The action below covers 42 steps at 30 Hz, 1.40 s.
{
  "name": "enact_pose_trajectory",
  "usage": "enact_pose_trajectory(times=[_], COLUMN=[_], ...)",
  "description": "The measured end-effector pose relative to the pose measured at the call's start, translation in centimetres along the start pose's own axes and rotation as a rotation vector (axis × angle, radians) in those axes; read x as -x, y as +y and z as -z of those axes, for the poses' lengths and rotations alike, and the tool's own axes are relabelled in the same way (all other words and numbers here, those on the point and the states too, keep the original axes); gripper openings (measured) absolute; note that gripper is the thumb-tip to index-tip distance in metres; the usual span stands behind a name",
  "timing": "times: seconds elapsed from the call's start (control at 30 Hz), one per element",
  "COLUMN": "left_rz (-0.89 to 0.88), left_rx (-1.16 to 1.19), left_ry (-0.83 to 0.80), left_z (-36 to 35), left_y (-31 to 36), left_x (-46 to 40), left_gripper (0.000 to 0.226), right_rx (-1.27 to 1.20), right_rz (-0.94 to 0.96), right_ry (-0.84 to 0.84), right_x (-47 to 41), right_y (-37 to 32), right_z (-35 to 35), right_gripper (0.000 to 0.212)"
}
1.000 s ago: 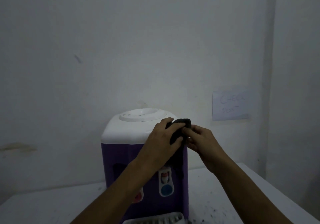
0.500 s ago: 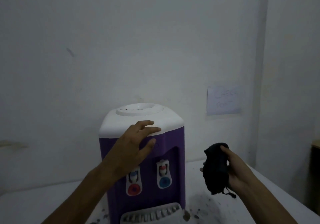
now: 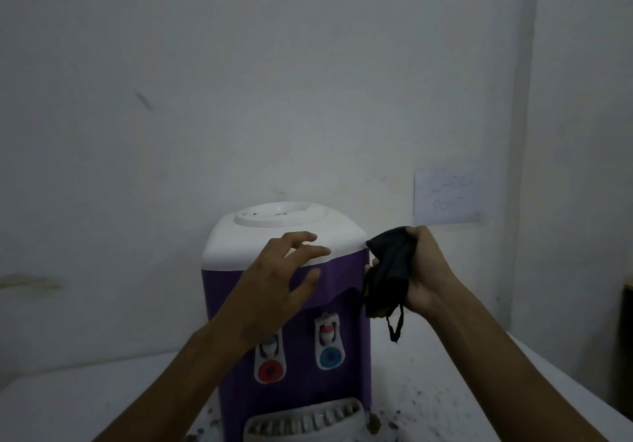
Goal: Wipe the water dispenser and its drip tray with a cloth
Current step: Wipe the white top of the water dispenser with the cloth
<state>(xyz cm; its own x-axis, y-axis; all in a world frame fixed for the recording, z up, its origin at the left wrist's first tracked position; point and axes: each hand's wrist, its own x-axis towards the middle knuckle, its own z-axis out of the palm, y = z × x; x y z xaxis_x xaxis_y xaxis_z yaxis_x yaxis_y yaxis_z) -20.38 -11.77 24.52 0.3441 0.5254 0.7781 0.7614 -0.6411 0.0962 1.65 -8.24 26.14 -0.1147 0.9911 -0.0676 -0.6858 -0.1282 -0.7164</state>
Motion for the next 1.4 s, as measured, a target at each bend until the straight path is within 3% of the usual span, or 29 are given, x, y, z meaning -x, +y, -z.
enact_pose_trajectory(times=[0.13,0.23,0.33,0.47,0.6,0.7,0.83,1.03,1.4], left_rz=[0.057,0.085,0.113,0.143,0.192,0.212,0.23,0.265,0.36], left_rx=[-0.052,-0.074,-0.089,-0.088,-0.104,-0.118,-0.124,-0.137,-0.084], left_ry=[0.094,0.124,0.151,0.15,0.154,0.157,0.161,0.193,0.102], left_z=[1.2,1.9,2.3,2.4,2.3,2.1,1.8,1.4,1.5], left_y=[-1.1,-1.8,-2.5,-3.9,-5.0,-5.5,-6.3,-7.8,-10.1], left_x=[0.1,-0.7,-1.5,-2.1,-2.3,-2.7,-3.6,-5.3,-6.6], left_gripper=[0.039,0.041,0.043,0.044,0.048,0.05,0.051,0.051,0.047], right_rx=[0.144,0.572,1.09,1.349,1.411,1.578,1.557,1.431,1.422], right_rz=[0.211,0.43,0.794,1.051,1.002,0.854,0.716,0.785,0.278], right_ry=[0.099,0.129,0.068,0.098,0.112,-0.01,-0.114,-0.11,-0.213], right_x=[0.1,-0.4,-2.3,-5.1,-6.1,-6.4,-6.0,-6.2,-11.0], right_y=[-1.4,-2.1,-2.3,-2.7,-2.4,-0.9,-0.1,2.1,-2.8], right_z=[-1.4,-3.3,-4.9,-7.2,-7.4,-6.0,-4.1,-2.6,-6.2], right_gripper=[0.023,0.02,0.024,0.025,0.025,0.024,0.035,0.037,0.035])
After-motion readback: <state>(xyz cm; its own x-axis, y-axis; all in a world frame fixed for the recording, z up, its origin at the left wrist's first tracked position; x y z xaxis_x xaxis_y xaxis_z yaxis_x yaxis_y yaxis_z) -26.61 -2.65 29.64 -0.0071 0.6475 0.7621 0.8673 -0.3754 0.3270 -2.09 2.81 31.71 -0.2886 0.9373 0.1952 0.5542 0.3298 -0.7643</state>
